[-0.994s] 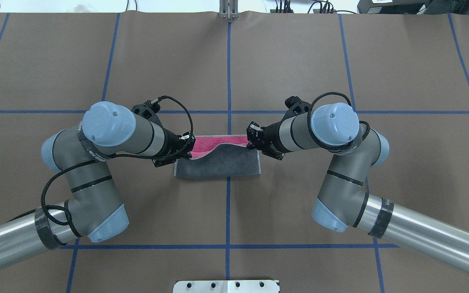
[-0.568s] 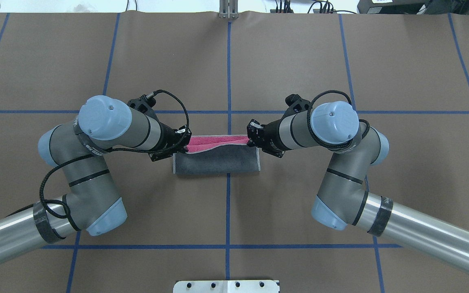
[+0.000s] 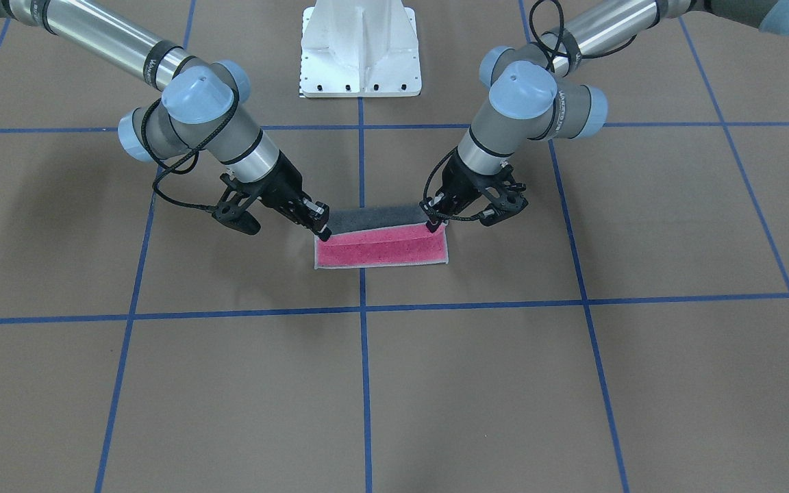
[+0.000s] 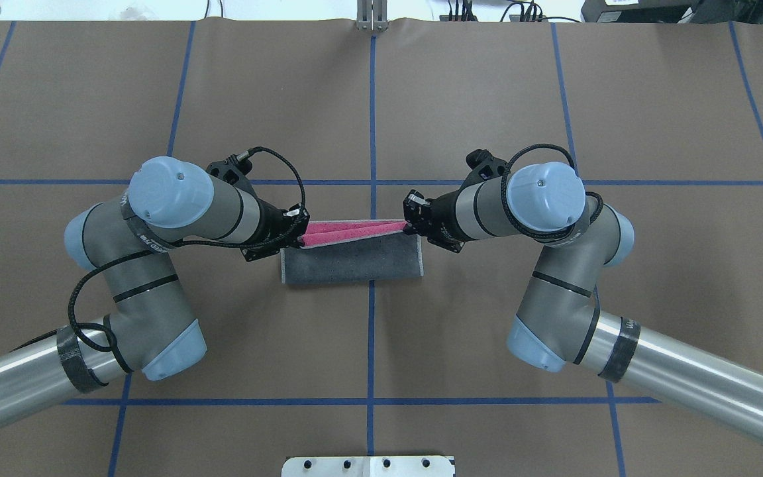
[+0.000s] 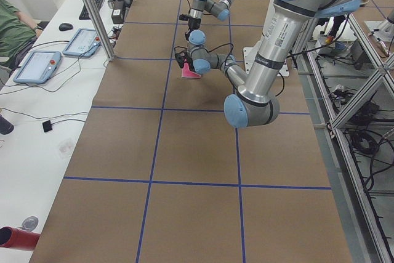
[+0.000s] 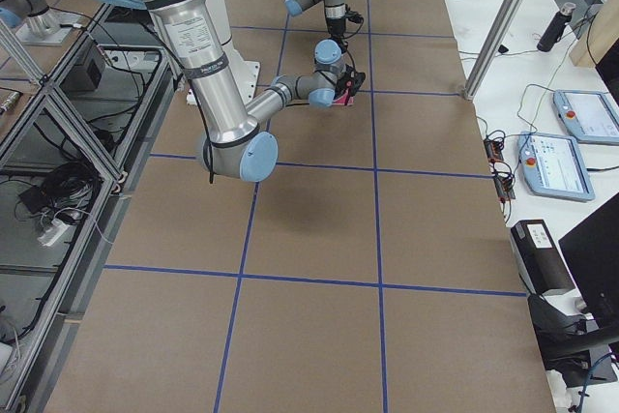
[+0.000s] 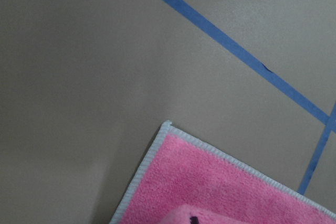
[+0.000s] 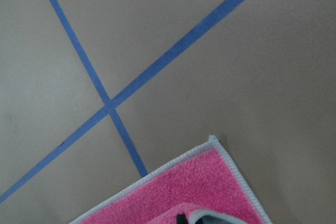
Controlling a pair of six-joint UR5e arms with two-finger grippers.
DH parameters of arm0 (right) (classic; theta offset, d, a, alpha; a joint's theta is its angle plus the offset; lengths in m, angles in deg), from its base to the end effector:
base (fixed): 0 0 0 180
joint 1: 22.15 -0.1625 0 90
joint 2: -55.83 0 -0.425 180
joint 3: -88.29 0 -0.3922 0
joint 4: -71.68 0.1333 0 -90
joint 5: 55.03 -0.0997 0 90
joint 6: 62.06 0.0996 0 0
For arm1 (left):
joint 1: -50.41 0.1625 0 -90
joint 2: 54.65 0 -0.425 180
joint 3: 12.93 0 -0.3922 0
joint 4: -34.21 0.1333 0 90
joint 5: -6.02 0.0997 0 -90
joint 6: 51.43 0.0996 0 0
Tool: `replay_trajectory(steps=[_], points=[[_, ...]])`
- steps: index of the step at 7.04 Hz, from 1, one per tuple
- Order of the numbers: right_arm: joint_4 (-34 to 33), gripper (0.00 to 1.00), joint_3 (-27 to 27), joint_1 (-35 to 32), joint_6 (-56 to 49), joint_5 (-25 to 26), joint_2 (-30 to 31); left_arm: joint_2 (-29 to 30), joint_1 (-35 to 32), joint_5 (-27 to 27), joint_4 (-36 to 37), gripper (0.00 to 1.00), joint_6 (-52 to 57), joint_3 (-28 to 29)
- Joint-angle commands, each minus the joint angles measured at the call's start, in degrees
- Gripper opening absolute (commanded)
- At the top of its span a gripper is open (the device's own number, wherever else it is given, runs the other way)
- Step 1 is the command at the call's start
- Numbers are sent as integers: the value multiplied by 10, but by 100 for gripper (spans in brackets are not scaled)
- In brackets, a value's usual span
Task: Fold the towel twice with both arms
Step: 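Lay both held corners onto the far edge of the towel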
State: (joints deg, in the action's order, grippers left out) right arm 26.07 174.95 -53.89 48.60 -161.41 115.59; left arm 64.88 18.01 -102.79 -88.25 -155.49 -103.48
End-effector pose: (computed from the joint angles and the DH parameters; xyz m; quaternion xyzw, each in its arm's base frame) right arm -0.5283 -0.4505 0.2884 -0.0595 -0.5853 0.2806 0.7584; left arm 0.5186 -0.4490 0.2907 -0.0563 0.5278 -0.2546 0.8083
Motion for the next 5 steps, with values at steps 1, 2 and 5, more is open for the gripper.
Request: replay_trajectory(steps=[1,2,5], points=[[0,0,-7,0,-1,3,-7,0,0,0,-1,0,0,2],[0,0,-27,0,-1,3,-22,0,0,0,-1,0,0,2],[1,0,-30,-1,-2,2,-22,1,-1,0,-1,0,0,6]])
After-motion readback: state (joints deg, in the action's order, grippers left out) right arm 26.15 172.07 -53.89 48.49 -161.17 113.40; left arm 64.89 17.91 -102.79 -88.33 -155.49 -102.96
